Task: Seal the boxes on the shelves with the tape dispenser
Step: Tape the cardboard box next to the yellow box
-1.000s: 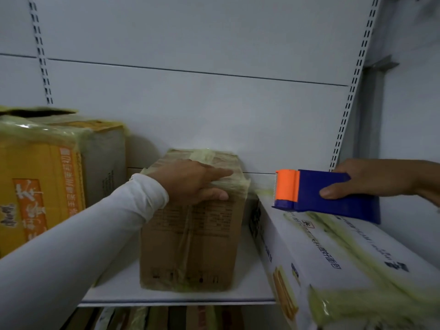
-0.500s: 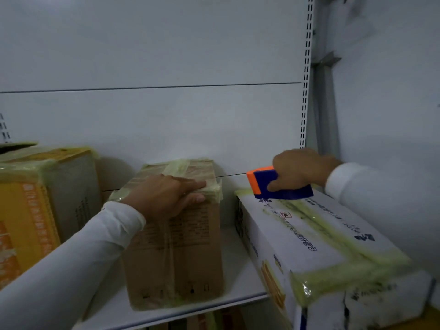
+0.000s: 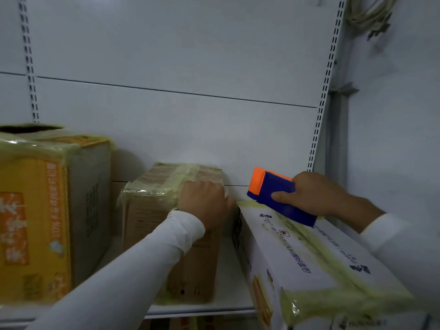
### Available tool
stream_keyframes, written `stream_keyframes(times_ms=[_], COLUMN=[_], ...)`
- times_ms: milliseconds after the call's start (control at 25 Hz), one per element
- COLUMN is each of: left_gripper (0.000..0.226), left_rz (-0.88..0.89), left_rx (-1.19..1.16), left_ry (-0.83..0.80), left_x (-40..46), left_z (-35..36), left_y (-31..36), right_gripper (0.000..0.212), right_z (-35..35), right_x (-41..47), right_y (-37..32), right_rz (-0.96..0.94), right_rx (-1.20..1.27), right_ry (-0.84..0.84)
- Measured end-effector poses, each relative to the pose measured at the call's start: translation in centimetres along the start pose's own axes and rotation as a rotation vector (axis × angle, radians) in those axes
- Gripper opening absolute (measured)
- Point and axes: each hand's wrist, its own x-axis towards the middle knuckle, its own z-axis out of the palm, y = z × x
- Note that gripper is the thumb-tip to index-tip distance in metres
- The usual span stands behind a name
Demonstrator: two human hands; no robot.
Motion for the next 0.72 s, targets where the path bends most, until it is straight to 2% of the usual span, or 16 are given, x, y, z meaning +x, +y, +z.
stream_keyframes(times_ms=[200, 240, 320, 400, 480, 520, 600, 680, 720], left_gripper=[0.055, 0.058, 0.049, 0.037, 0.032, 0.03, 0.033, 0.061, 0.072], left_rz=[0.266, 0.311, 0.366, 0.365, 0.256, 0.178, 0.087, 0.089, 0.095], left_rx=[-0.093, -0.151, -0.314, -0.404, -0.334, -0.265, -0.145, -0.117, -0.128], left_ry=[-0.002, -0.049, -0.199, -0.35, -0.425, -0.411, -0.276, -0.158, -0.158], left_x=[-2.2, -2.8, -3.2, -2.7, -2.5, -2.5, -2.9, -2.6, -2.2], left_z=[-2.0, -2.8, -4.6, -6.1, -6.6, -6.6, -6.2, -5.0, -4.4], left_y=[-3.8, -5.0, -7.4, -9.9, -12.1, -12.9, -12.9, -11.0, -9.7], right_gripper=[0.055, 0.06, 0.062, 0.055, 0.05, 0.049, 0.053, 0.055, 0.055], right_z=[-2.5, -3.2, -4.3, -4.7, -4.7, -4.6, -4.3, -4.2, -4.2], right_x=[-1.3, -1.5, -1.6, -1.6, -1.6, -1.6, -1.7, -1.4, -1.2], right_y=[0.2, 0.1, -0.3, -0.7, -1.1, -1.4, -1.9, -2.3, -2.4], right_rz=[-0.063, -0.076, -0.095, -0.123, -0.149, -0.16, -0.184, -0.203, -0.213], right_rx=[0.186, 0.204, 0.228, 0.226, 0.247, 0.263, 0.288, 0.345, 0.372], right_ry=[0.012, 0.02, 0.039, 0.048, 0.037, 0.02, -0.017, -0.062, -0.083])
